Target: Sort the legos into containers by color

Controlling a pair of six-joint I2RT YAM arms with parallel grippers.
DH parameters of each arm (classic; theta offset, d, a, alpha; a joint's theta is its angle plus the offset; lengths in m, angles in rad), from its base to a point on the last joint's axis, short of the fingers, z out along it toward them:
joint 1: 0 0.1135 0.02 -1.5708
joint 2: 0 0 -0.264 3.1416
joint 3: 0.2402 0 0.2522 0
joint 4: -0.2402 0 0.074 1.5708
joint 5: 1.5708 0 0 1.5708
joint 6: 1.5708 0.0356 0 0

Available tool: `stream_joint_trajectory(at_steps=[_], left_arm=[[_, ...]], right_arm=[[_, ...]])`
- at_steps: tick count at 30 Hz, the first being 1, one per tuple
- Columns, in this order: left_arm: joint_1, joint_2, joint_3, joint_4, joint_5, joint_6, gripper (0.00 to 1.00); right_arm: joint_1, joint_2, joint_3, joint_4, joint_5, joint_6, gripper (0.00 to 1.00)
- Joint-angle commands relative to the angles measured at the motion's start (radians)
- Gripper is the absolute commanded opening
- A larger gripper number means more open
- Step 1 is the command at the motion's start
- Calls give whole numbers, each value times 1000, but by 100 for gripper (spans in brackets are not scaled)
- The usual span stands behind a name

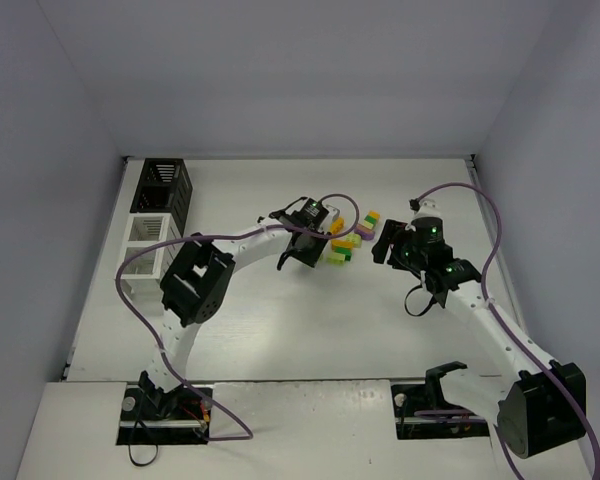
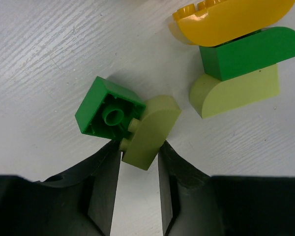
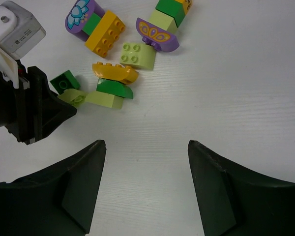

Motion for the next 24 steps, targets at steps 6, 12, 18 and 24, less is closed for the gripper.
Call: stream_joint_trajectory(at_steps=[6, 12, 18, 24], left_arm=[[-3, -95, 15, 18, -1, -3, 11], [-2, -260, -64, -24, -76, -54, 7], [18, -487, -120, -97, -162, -63, 7], [176, -604, -61, -192, -200, -60, 7]], right_arm=[[7, -21, -10, 48, -2, -7, 64], [7, -24, -7, 48, -8, -7, 64], [7, -36, -7, 48, -19, -8, 64], [7, -33, -7, 49, -30, -11, 64]])
